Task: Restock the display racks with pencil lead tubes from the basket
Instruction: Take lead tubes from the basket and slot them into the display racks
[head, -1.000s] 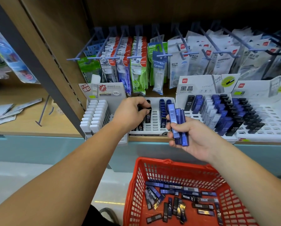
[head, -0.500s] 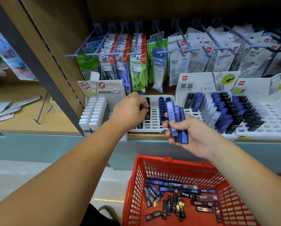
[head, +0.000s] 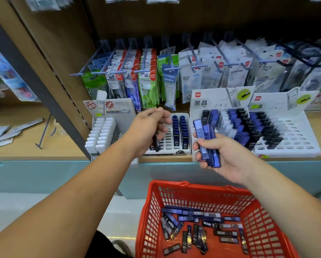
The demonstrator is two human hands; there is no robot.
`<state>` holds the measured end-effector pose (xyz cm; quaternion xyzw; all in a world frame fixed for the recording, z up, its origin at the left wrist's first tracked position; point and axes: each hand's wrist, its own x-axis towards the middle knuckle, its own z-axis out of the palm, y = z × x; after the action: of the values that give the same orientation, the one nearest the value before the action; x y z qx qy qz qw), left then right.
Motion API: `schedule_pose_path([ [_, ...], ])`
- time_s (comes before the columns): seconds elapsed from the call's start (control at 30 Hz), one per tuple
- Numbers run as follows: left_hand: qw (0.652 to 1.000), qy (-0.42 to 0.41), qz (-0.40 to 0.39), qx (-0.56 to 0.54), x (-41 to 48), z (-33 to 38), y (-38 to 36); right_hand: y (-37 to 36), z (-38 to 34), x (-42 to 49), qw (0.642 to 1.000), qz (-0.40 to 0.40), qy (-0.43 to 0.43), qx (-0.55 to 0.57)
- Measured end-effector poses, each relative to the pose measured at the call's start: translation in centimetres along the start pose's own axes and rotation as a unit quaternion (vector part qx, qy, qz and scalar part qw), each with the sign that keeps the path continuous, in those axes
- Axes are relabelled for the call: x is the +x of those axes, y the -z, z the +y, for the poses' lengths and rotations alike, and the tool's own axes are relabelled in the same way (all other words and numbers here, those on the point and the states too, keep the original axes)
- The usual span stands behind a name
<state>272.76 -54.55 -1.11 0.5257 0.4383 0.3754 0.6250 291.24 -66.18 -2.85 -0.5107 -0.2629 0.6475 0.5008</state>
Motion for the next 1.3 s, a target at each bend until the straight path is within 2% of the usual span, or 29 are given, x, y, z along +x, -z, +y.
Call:
schedule_pose_path([
  [0.07,0.994,0.040,-0.046,-0.089,-0.8,0.4,-1.4,-0.1,0.1,-0.2,0.999,0.005,0.015,-0.031],
  [0.13,0.988,0.049,-0.085,-0.119,-1.3,0.4,-2.8,-0.3,0.3,-0.3,0.998,0.013,0.026,-0.061],
  [0.33,0.990,0.019,-0.100,-0.096,-2.1,-0.6,-5.7,0.2,0.1,-1.3,0.998,-0.018,0.031,-0.054],
  [0.5,0.995,0.025,-0.098,-0.009,-1.9,-1.2,-6.6,2.5,0.0,-2.0,0.996,0.063,0.048,-0.049],
  [0.7,0.987,0.005,-0.156,-0.048,-2.2,-2.1,-7.2,5.4,-0.2,-2.8,0.989,0.123,0.065,-0.040],
  [0.77,0.988,-0.011,-0.146,-0.041,-2.3,-2.3,-7.6,5.9,-0.3,-3.1,0.990,0.123,0.060,-0.029],
  [0.93,0.997,-0.026,-0.062,0.024,-2.1,-2.4,-8.3,6.1,-0.5,-3.4,0.992,0.100,0.072,-0.005],
  [1.2,0.995,0.007,-0.104,0.000,-2.1,-2.5,-7.8,5.8,-0.3,-3.0,0.992,0.110,0.056,-0.008],
  [1.3,0.996,-0.040,-0.051,0.057,-1.4,-2.3,-7.2,5.6,0.0,-2.8,0.988,0.125,0.069,-0.054],
])
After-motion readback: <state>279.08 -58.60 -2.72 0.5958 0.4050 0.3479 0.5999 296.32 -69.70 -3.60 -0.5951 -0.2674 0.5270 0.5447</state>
